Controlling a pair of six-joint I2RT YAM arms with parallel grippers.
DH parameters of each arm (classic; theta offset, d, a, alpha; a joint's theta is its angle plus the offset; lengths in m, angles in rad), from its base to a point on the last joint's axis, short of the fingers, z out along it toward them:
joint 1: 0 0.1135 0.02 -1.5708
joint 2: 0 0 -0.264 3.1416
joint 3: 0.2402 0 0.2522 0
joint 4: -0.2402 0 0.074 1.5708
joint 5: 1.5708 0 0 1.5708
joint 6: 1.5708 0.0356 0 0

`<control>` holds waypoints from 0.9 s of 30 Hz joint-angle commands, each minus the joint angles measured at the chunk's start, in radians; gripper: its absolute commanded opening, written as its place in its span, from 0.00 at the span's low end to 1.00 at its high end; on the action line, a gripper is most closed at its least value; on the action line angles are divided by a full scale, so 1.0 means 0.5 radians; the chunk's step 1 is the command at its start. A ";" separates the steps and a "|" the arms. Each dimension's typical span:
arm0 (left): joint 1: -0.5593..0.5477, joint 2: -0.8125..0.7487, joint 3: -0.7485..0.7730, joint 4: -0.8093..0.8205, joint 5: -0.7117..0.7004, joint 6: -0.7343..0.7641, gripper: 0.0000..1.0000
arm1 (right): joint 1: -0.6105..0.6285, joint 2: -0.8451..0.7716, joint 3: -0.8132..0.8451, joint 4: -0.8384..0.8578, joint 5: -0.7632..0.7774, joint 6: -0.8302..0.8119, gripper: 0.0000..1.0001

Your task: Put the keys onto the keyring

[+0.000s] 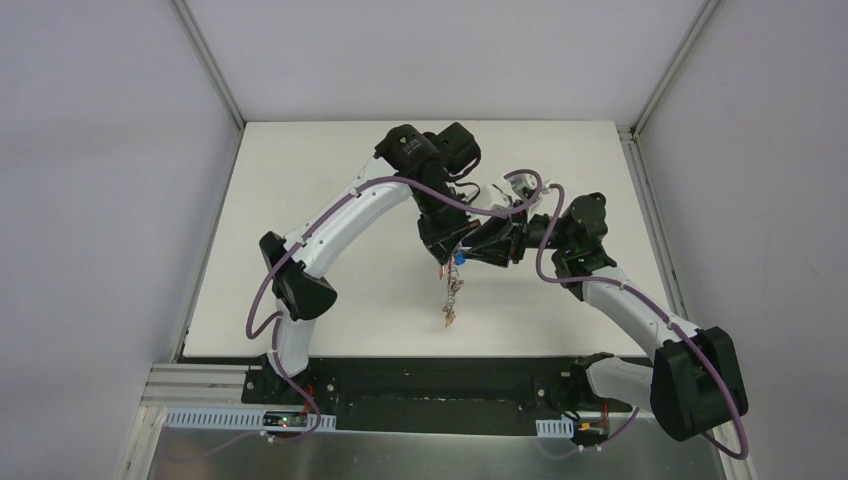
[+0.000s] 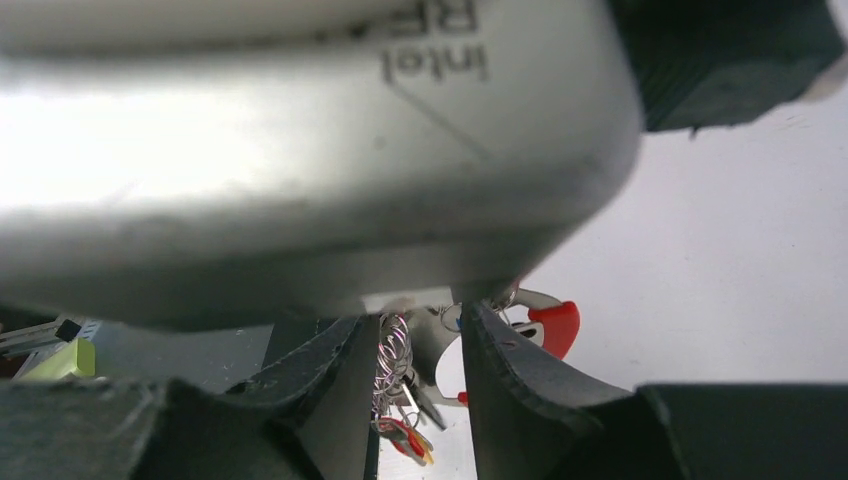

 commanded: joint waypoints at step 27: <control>0.146 -0.023 -0.041 0.176 0.195 -0.180 0.00 | -0.083 -0.158 0.065 -0.089 -0.170 -0.030 0.36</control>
